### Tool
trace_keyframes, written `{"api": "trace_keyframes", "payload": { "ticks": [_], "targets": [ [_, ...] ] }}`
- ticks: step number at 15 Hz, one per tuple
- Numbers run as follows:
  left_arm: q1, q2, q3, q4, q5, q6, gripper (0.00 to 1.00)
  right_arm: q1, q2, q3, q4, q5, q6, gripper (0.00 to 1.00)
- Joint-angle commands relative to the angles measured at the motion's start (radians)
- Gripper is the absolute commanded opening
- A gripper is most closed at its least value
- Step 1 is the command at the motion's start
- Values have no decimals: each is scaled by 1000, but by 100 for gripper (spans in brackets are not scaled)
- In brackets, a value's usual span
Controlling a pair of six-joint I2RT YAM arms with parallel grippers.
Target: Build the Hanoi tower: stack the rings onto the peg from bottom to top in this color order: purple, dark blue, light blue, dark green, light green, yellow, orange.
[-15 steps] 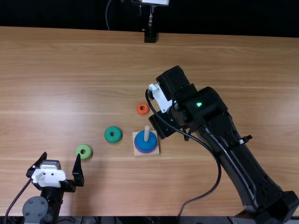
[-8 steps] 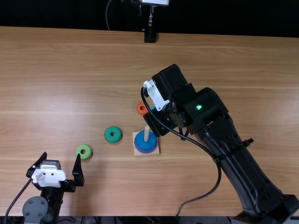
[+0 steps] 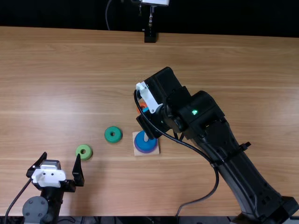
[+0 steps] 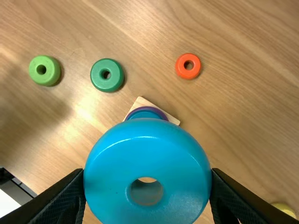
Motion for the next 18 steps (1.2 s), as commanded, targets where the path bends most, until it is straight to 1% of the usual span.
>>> {"api": "trace_keyframes", "payload": {
  "ticks": [1, 4, 7, 14, 18],
  "targets": [
    [7, -12, -53, -15, 11, 5, 100, 2, -22, 25, -1, -3, 17, 0],
    [7, -12, -53, -15, 11, 5, 100, 2, -21, 13, -1, -3, 19, 0],
    [7, -12, -53, -15, 11, 5, 100, 32, -21, 0, -3, -3, 21, 0],
    [7, -12, -53, -15, 11, 5, 100, 33, -21, -63, -1, -1, 21, 0],
    [7, -12, -53, -15, 11, 5, 100, 35, -19, -64, -1, -1, 21, 0]
  ]
}}
